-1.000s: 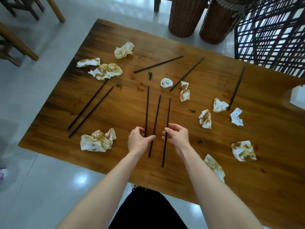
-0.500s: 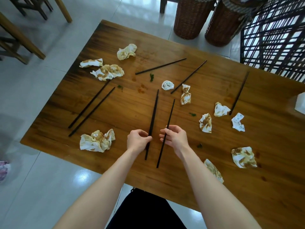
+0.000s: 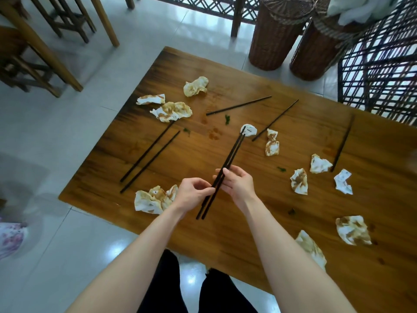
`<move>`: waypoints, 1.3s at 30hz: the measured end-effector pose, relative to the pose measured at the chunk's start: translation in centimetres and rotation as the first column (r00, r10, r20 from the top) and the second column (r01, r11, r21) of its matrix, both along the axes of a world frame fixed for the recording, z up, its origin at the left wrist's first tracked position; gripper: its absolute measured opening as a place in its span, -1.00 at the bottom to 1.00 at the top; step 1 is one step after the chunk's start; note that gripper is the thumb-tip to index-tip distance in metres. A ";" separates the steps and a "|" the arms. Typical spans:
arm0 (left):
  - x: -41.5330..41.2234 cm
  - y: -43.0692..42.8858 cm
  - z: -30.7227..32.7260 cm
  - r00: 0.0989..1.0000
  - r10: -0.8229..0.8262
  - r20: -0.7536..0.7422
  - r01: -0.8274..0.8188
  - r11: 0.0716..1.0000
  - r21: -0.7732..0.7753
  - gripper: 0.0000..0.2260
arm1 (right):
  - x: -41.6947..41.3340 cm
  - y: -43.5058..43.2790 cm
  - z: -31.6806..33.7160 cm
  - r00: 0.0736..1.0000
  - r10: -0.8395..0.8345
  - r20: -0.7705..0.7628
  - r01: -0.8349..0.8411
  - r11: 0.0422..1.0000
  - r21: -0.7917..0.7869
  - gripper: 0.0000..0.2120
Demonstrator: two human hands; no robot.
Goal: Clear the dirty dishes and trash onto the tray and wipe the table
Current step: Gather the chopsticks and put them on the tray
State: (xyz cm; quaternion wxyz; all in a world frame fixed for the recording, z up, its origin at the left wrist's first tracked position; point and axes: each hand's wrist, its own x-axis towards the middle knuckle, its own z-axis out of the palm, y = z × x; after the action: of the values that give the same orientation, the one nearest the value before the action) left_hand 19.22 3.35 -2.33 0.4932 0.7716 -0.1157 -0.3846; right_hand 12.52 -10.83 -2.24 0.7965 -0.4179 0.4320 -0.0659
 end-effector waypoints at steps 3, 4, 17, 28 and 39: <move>2.4 1.3 0.2 0.999 -0.017 -0.033 0.016 0.999 -0.029 -0.95 | 2.2 1.5 0.4 0.999 -0.043 0.001 0.043 0.999 0.003 -0.86; 3.5 1.9 0.3 0.999 -0.031 -0.037 0.030 0.999 -0.029 -0.95 | 3.1 2.2 0.5 0.998 -0.060 0.002 0.060 0.998 -0.001 -0.86; 13.4 9.4 0.4 0.964 -0.157 -0.214 0.141 0.986 -0.088 -0.87 | 11.8 10.1 0.4 0.988 -0.153 -0.017 0.153 0.988 0.009 -0.89; 17.4 11.5 0.2 0.924 -0.241 -0.297 0.235 0.970 -0.057 -0.80 | 14.8 12.0 0.8 0.984 -0.169 -0.053 0.162 0.980 -0.114 -0.83; 18.5 12.6 -0.9 0.978 -0.066 -0.198 0.070 0.997 0.015 -0.80 | 16.4 11.9 0.5 0.984 -0.146 -0.106 0.138 0.987 -0.076 -0.86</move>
State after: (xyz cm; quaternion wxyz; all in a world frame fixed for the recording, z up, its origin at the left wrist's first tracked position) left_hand 37.73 15.99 -3.20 0.4803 0.7307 -0.0886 -0.4770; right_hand 28.96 1.11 -1.74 0.7496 -0.4162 0.5019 -0.1141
